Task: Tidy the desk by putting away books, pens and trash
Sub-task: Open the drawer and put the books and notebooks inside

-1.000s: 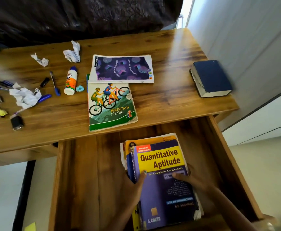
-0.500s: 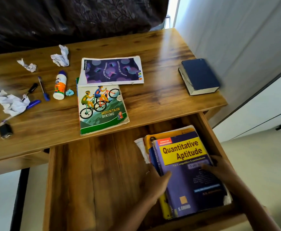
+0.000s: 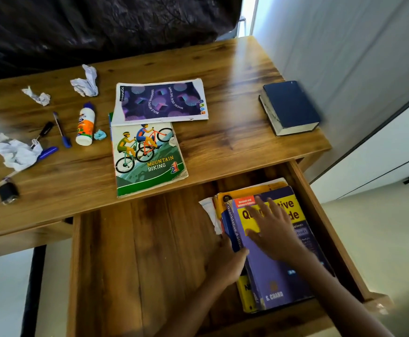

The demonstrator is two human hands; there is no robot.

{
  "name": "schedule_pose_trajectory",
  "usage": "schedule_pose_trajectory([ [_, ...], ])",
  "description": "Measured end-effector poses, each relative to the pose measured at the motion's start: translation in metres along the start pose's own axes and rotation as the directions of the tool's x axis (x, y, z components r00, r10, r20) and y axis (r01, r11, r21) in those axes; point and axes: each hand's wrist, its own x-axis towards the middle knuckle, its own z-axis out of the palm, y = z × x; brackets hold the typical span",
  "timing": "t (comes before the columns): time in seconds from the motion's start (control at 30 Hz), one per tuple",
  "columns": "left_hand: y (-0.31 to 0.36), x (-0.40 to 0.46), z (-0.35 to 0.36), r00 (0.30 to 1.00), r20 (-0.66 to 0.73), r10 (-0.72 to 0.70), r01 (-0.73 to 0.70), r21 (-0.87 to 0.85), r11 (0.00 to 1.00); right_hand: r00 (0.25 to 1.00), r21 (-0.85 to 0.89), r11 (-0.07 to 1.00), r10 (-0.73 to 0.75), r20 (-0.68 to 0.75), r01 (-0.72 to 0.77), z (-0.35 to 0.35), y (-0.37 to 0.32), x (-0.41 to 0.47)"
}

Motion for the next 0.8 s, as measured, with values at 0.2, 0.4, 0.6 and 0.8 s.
schedule_pose_trajectory([
  [0.2,-0.031,-0.003,0.03,0.974,-0.137,0.182,-0.12,0.368,0.922,0.999,-0.156,0.987,-0.041,0.019,0.044,0.056,-0.026,-0.004],
  [0.4,-0.039,0.003,0.035,0.966,-0.137,0.22,-0.123,0.503,0.855,0.998,-0.191,0.98,0.046,-0.031,-0.051,0.056,-0.022,-0.01],
  [0.6,-0.044,0.0,0.029,0.941,-0.16,0.3,-0.18,0.513,0.839,0.998,-0.15,0.988,0.033,-0.044,-0.039,0.057,-0.025,-0.009],
  [0.8,-0.028,-0.012,0.003,0.902,-0.245,0.354,-0.238,0.402,0.884,1.0,0.007,1.0,-0.012,-0.015,0.012,0.058,-0.013,0.0],
])
